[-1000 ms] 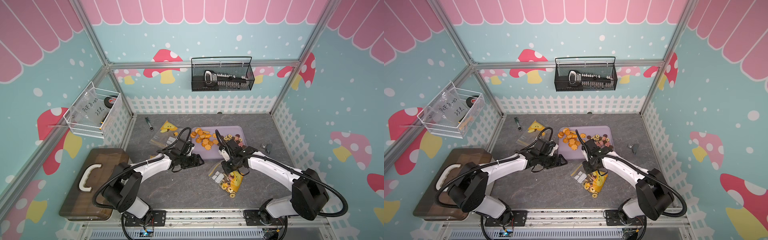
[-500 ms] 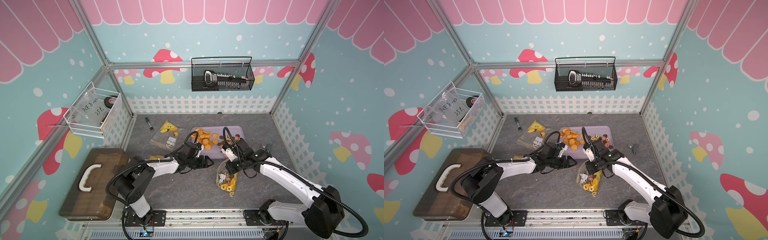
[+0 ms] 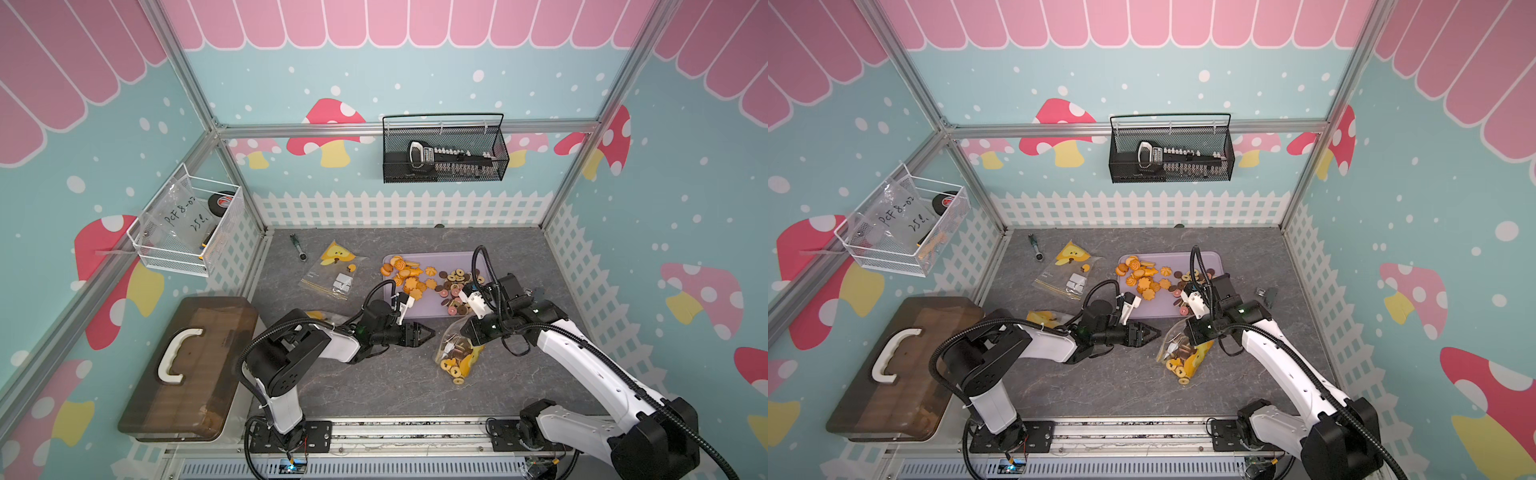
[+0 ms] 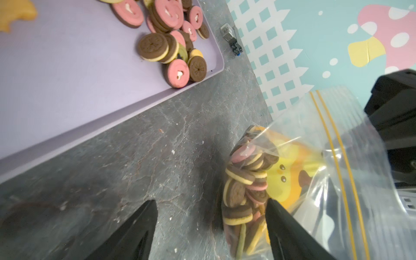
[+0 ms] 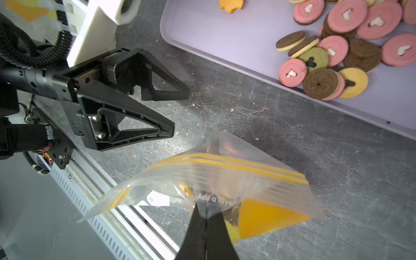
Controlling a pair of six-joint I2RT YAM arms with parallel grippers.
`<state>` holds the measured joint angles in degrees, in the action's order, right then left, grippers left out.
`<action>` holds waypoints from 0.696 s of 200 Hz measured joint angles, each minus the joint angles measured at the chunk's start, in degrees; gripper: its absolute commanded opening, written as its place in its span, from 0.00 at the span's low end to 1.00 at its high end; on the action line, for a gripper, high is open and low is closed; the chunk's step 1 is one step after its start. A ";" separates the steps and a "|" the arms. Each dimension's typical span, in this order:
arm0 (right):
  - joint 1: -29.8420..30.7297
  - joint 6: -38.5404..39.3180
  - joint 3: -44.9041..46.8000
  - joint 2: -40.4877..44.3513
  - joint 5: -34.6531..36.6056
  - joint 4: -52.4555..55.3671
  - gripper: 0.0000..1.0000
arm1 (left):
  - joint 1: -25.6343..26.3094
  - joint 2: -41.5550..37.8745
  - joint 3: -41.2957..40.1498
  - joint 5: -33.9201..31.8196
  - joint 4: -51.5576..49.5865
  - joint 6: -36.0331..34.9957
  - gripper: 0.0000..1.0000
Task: Pour cookies out of the ziploc bag
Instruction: Open the ziploc bag at the center of the board.
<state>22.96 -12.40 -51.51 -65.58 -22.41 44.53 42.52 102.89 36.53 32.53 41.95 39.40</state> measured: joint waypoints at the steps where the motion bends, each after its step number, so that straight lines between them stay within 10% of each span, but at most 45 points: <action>1: 0.00 0.02 0.00 -0.07 -0.15 -0.02 0.00 | 0.04 0.00 0.00 0.00 0.07 -0.13 0.82; 139: -0.74 0.11 0.00 -1.07 -3.30 0.04 0.00 | 4.55 2.58 5.42 9.27 4.55 -6.91 0.75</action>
<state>22.22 -12.29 -51.51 -66.65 -25.71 44.58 47.07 105.47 41.95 41.80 46.50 32.49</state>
